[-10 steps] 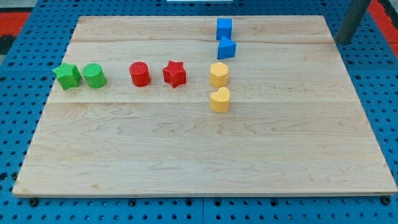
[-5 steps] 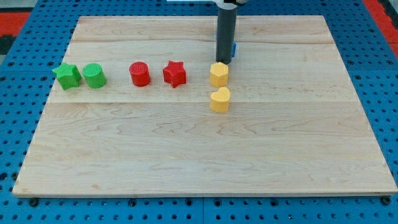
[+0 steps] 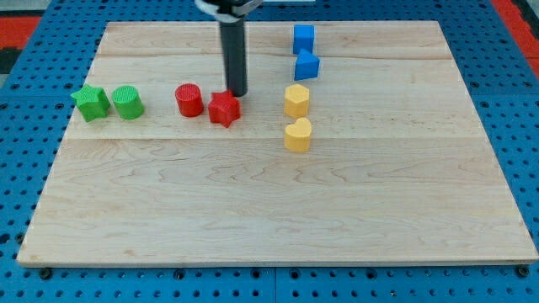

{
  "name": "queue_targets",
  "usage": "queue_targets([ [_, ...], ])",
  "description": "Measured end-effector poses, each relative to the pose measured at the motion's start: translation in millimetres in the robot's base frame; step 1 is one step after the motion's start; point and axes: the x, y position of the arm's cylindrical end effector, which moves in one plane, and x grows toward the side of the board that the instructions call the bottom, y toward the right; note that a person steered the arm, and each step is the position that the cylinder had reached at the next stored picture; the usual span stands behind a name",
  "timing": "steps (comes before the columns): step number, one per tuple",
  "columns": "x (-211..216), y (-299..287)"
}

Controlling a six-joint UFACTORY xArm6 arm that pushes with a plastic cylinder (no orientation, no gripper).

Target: Separate the red blocks from each other

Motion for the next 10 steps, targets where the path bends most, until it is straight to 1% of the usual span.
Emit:
queue_targets([
  [1, 15, -39],
  [3, -14, -61],
  [4, -1, -100],
  [6, 67, -104],
  [7, 68, -81],
  [8, 97, -42],
  [9, 108, 6],
  [10, 133, 45],
])
